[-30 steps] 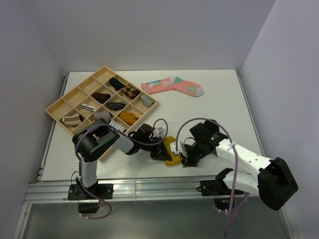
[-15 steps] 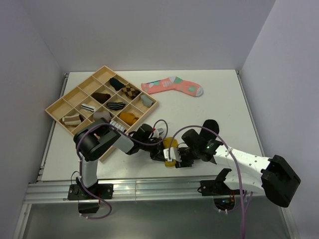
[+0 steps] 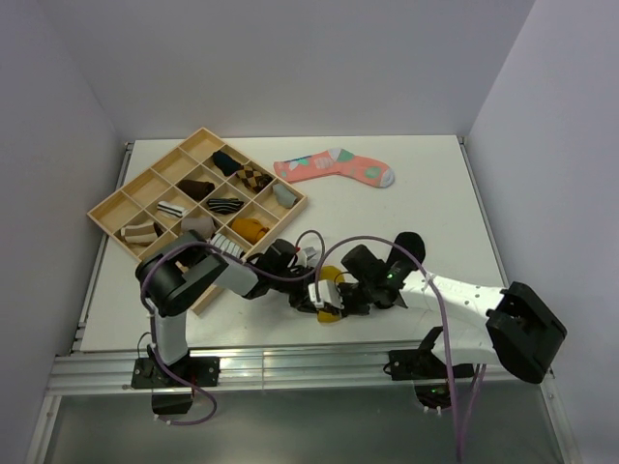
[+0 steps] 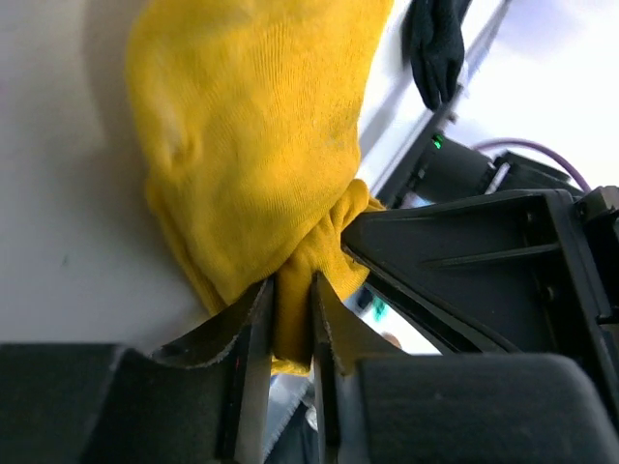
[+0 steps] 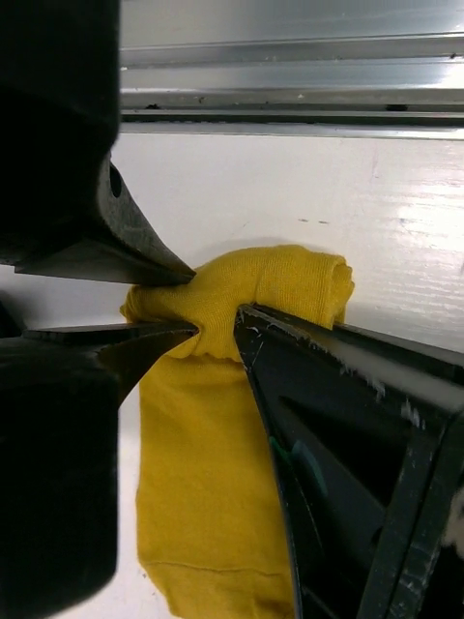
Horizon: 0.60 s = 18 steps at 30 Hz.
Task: Roll the socks
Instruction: Roll the sock at the center of the board.
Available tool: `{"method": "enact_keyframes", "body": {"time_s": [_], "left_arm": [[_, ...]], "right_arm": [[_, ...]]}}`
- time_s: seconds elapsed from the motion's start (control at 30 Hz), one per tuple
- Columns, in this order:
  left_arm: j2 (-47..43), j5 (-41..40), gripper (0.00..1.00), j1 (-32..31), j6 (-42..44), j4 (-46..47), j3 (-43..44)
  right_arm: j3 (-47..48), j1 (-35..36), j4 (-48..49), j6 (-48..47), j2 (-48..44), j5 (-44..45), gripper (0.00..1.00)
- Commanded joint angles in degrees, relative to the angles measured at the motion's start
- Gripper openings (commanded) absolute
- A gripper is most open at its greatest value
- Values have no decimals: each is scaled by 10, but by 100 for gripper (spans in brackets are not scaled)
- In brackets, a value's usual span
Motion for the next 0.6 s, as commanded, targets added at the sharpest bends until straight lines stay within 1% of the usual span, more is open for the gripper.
{"method": "enact_keyframes", "body": {"time_s": [0.0, 0.03, 0.07, 0.1, 0.2, 0.23, 0.3, 0.43, 0.47, 0.5, 0.57], "left_arm": [[-30, -138, 26, -4, 65, -69, -14], [-49, -155, 27, -4, 69, -70, -18], [-60, -173, 32, -4, 72, -70, -29], [-71, -205, 34, -4, 71, -52, -39], [-116, -246, 38, -4, 64, -8, -80], [-136, -276, 38, -4, 66, -3, -87], [-155, -303, 39, -5, 66, 10, -116], [-211, -362, 39, -13, 68, 74, -170], [-220, -388, 40, -17, 79, 83, -187], [-228, -401, 40, -21, 86, 89, -193], [-248, -420, 41, -43, 118, 103, -206]], "right_arm": [[15, -19, -57, 1, 54, -48, 18], [24, -26, -68, -4, 62, -71, 18], [42, -43, -79, -6, 71, -82, 18], [52, -51, -105, -9, 89, -92, 18], [92, -83, -160, -30, 132, -130, 18], [102, -90, -175, -45, 143, -144, 18], [133, -107, -219, -59, 182, -154, 18], [192, -131, -302, -108, 258, -170, 18], [219, -137, -317, -115, 276, -173, 18], [234, -143, -346, -125, 311, -176, 18], [278, -159, -378, -136, 346, -182, 18]]}}
